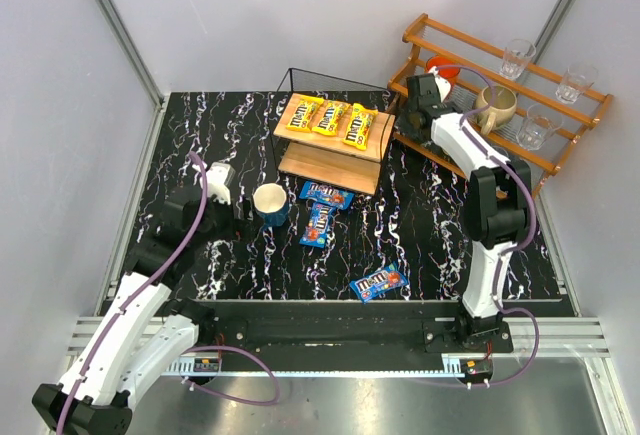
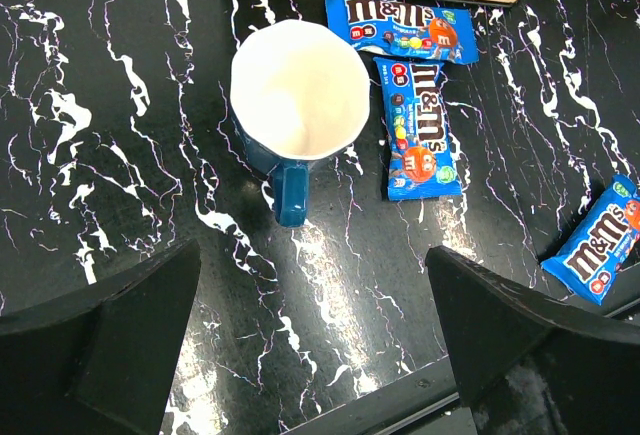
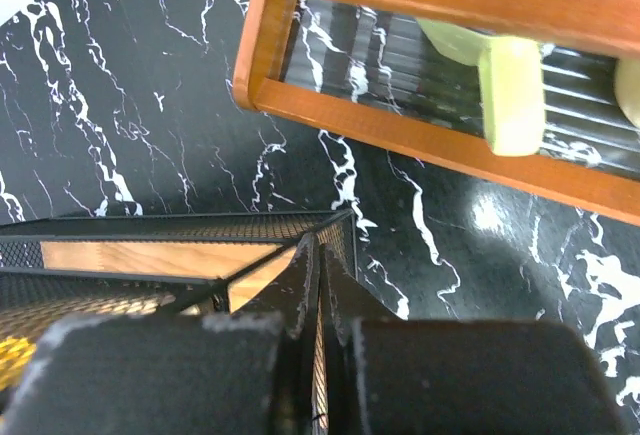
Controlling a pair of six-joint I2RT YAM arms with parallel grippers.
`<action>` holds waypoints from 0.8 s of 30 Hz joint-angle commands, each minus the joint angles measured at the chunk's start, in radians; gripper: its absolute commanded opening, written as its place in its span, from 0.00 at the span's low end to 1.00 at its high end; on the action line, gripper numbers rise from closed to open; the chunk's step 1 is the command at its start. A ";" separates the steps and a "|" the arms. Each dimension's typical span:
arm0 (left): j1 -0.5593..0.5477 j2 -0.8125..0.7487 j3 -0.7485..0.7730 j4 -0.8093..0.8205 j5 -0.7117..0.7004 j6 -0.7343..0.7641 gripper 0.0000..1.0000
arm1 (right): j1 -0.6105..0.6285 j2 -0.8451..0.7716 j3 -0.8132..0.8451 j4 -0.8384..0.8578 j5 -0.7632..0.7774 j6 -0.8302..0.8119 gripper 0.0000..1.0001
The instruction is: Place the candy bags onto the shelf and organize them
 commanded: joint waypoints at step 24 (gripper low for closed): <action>-0.006 -0.006 0.008 0.027 -0.015 -0.010 0.99 | 0.054 0.362 0.617 -0.087 -0.301 -0.134 0.01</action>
